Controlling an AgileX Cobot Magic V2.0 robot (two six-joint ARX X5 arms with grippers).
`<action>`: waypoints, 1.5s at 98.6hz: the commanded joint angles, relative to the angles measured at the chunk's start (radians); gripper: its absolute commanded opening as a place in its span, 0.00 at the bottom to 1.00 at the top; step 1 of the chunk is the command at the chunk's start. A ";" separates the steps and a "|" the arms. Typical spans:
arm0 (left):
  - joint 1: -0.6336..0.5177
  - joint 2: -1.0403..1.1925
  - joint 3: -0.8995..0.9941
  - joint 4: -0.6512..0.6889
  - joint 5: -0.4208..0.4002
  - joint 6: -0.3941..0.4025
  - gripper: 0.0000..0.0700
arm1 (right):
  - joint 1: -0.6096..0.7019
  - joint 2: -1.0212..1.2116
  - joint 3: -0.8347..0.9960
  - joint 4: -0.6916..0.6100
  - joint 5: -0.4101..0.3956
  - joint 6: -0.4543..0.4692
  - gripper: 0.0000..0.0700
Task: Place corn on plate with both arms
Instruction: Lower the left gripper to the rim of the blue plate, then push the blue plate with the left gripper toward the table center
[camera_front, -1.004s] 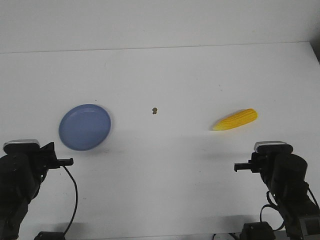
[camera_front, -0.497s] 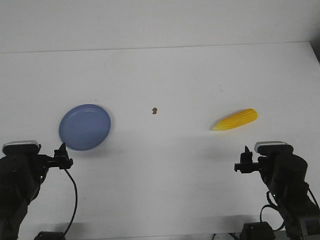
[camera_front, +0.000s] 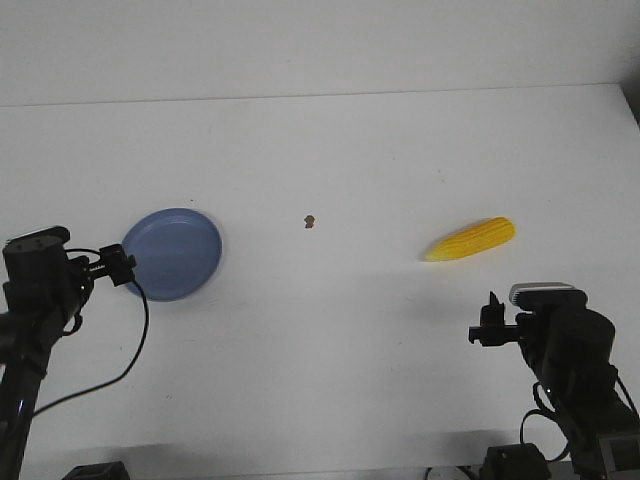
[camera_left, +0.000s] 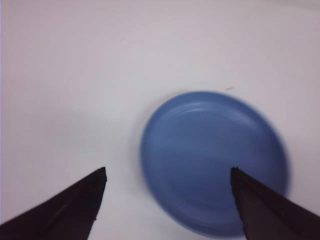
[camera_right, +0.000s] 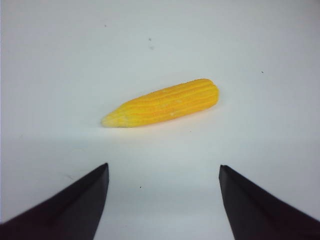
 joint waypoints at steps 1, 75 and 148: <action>0.024 0.089 0.036 0.007 0.030 -0.030 0.72 | 0.000 0.002 0.016 0.008 -0.001 0.011 0.67; 0.111 0.606 0.059 0.140 0.223 -0.035 0.31 | 0.000 0.002 0.016 0.002 -0.001 0.011 0.67; -0.030 0.411 0.058 0.091 0.584 -0.028 0.01 | 0.000 0.003 0.016 0.004 -0.001 0.011 0.67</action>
